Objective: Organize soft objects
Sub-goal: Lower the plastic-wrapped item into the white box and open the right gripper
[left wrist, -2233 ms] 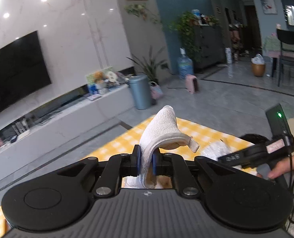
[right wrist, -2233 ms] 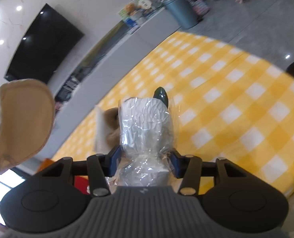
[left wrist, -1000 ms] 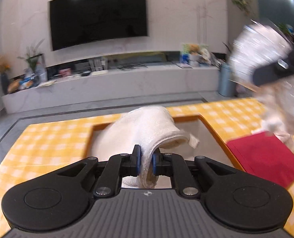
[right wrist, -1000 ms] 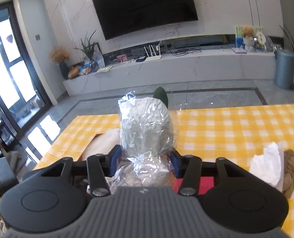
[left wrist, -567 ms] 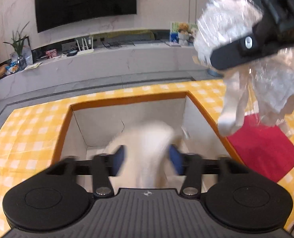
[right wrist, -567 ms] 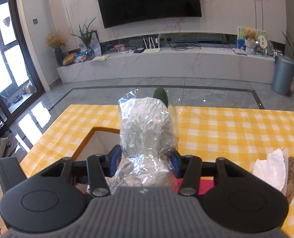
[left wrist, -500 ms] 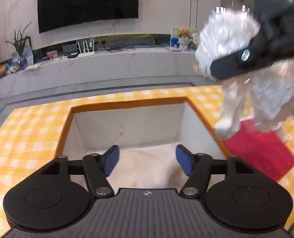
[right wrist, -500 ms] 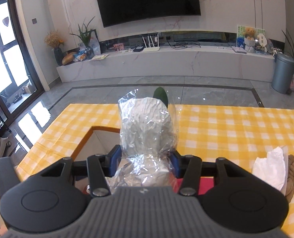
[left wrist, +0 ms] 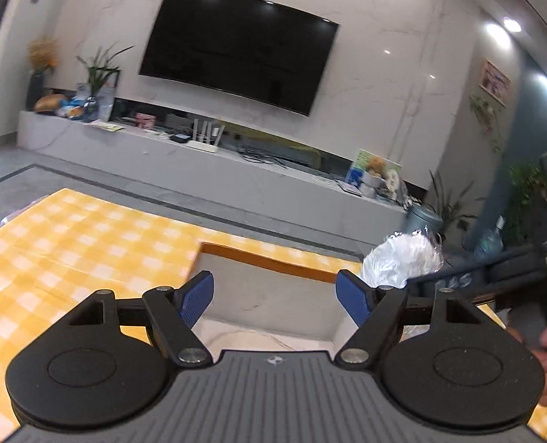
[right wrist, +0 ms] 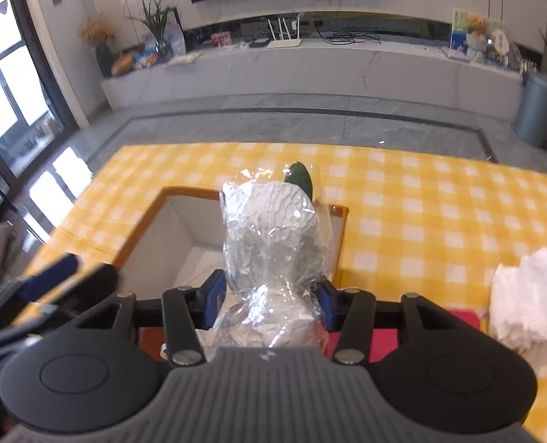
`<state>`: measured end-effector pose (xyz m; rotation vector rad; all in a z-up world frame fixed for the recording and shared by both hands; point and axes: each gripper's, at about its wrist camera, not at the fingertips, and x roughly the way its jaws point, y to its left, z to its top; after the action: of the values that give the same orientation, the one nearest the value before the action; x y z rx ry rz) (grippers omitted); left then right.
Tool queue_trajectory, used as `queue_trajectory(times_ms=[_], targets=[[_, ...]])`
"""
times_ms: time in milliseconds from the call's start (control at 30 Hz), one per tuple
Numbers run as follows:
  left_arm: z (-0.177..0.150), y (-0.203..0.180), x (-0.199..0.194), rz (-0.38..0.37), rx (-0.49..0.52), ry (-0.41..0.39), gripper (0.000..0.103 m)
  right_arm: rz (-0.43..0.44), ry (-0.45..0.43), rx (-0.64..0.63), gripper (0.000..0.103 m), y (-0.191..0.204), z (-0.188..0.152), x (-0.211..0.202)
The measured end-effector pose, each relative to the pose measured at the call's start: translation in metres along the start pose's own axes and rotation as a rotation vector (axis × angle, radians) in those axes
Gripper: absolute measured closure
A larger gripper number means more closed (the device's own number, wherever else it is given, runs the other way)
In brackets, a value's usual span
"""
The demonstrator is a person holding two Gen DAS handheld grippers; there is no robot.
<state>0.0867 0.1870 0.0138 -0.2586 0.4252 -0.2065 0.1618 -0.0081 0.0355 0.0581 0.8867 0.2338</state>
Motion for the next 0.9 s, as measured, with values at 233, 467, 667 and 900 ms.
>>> queue_trajectory(times_ms=[233, 467, 667, 900], targets=[[0.003, 0.007, 0.001, 0.171, -0.035, -0.064, 0.015, -0.09, 0.19, -0.167, 0.053, 0.025, -0.001, 0.06], [0.0, 0.013, -0.005, 0.206, -0.061, -0.058, 0.015, -0.281, 0.221, -0.371, 0.053, 0.052, -0.021, 0.103], [-0.002, 0.016, -0.004, 0.216, -0.065, -0.031, 0.015, -0.414, 0.238, -0.504, 0.051, 0.067, -0.033, 0.127], [-0.004, 0.019, -0.002, 0.121, -0.107, 0.022, 0.015, -0.439, 0.251, -0.538, 0.034, 0.068, -0.035, 0.126]])
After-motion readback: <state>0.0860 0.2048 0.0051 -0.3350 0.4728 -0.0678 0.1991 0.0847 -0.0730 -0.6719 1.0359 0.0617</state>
